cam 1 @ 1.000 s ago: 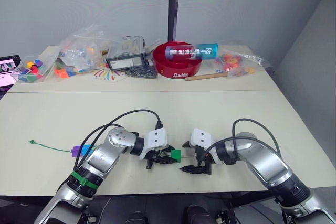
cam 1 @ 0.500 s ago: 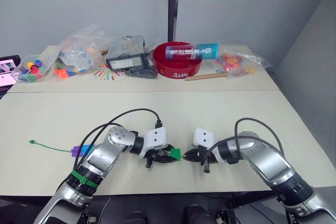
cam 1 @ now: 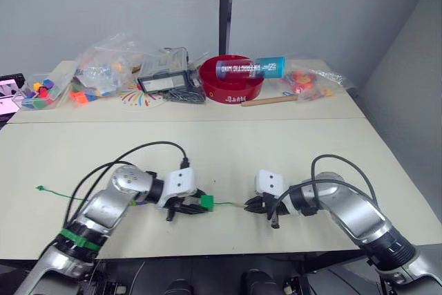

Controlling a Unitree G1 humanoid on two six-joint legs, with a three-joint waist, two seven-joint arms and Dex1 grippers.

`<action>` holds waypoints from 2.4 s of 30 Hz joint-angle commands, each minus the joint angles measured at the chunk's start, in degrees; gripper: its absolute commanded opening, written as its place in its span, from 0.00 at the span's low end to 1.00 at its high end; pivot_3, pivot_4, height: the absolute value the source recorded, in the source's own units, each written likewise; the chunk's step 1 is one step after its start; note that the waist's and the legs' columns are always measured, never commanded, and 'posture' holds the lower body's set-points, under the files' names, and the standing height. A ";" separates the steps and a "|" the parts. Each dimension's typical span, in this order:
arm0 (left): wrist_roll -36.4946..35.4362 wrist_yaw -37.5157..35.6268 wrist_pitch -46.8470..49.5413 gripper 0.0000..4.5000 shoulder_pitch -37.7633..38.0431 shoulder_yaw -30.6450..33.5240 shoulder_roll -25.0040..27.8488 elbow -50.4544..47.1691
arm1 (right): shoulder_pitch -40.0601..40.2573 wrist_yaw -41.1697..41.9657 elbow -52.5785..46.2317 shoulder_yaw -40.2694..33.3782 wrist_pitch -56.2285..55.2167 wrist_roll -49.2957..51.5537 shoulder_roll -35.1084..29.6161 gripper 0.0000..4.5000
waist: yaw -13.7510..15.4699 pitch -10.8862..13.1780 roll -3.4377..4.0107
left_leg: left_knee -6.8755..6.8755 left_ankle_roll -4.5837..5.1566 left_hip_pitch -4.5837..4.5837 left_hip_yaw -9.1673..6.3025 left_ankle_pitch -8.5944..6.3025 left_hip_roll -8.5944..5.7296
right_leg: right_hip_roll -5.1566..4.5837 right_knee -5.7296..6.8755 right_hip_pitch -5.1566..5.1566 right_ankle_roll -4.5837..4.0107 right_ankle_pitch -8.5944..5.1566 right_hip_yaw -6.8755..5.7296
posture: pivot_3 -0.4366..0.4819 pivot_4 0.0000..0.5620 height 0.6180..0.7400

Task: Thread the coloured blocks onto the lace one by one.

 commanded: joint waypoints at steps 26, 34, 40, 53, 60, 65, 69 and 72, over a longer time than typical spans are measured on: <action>2.48 -8.05 -21.69 0.27 10.22 9.67 17.27 27.33 | -0.70 2.05 -2.93 -2.45 -2.80 1.33 -0.13 0.00 | -2.97 -0.02 0.04 | -0.29 0.08 0.84 0.47 -0.05 0.43 | 0.75 0.96 0.13 -0.06 -0.58 0.76 | 0.48 0.27 0.92; 1.15 -8.40 -22.32 0.64 10.00 10.65 15.78 26.86 | -1.43 2.23 -2.48 -1.86 -2.24 1.17 0.65 0.00 | -2.87 0.00 0.09 | -0.31 0.09 0.83 0.57 -0.06 0.49 | 0.81 0.95 0.03 -0.07 -0.58 0.84 | 0.48 0.27 0.92; -0.03 -10.00 -17.56 0.99 6.93 11.67 17.40 21.98 | -2.70 2.21 0.88 -0.76 -2.78 -0.94 0.40 0.00 | -2.63 0.02 0.09 | -0.27 0.10 0.83 0.56 -0.07 0.50 | 0.79 0.84 -0.03 -0.08 -0.58 0.82 | 0.48 0.27 0.92; 3.23 -16.84 10.34 0.99 -1.99 6.34 28.64 -1.81 | -3.62 1.43 2.72 -0.04 -3.32 -2.08 3.33 0.00 | -1.54 0.32 -0.30 | -0.21 0.10 0.48 0.56 -0.07 0.48 | 0.79 0.82 -0.38 -0.07 -0.58 0.82 | 0.48 0.27 0.92; 14.66 -19.12 17.06 0.99 -16.15 -6.20 25.03 -2.80 | -3.22 0.39 2.34 0.20 -2.90 -2.44 4.54 0.00 | -0.77 0.36 -0.35 | -0.04 0.10 -0.08 0.48 -0.06 0.41 | 0.77 0.88 -0.80 -0.44 -0.35 0.79 | 0.48 0.27 0.92; 17.31 -19.59 20.18 0.99 -19.56 -11.38 21.73 -4.21 | -2.55 -0.57 1.27 0.14 -2.05 -2.36 5.08 0.00 | -0.96 0.36 -0.36 | -0.04 0.10 -0.14 0.45 -0.06 0.40 | 0.75 0.84 -0.85 -0.47 -0.32 0.80 | 0.48 0.27 0.92; 19.24 -19.24 21.85 0.99 -19.76 -12.84 19.49 -5.11 | -2.49 -1.25 1.09 0.18 -1.65 -2.29 5.39 0.00 | -1.01 0.37 -0.38 | -0.04 0.10 -0.15 0.42 -0.06 0.40 | 0.75 0.86 -0.86 -0.47 -0.32 0.80 | 0.48 0.27 0.92; 20.42 -18.24 22.03 0.99 -18.79 -13.27 18.45 -5.41 | -2.26 -1.65 0.67 0.06 -1.29 -2.22 5.54 0.00 | -1.00 0.37 -0.38 | -0.03 0.10 -0.15 0.42 -0.06 0.39 | 0.75 0.87 -0.86 -0.47 -0.32 0.80 | 0.48 0.27 0.92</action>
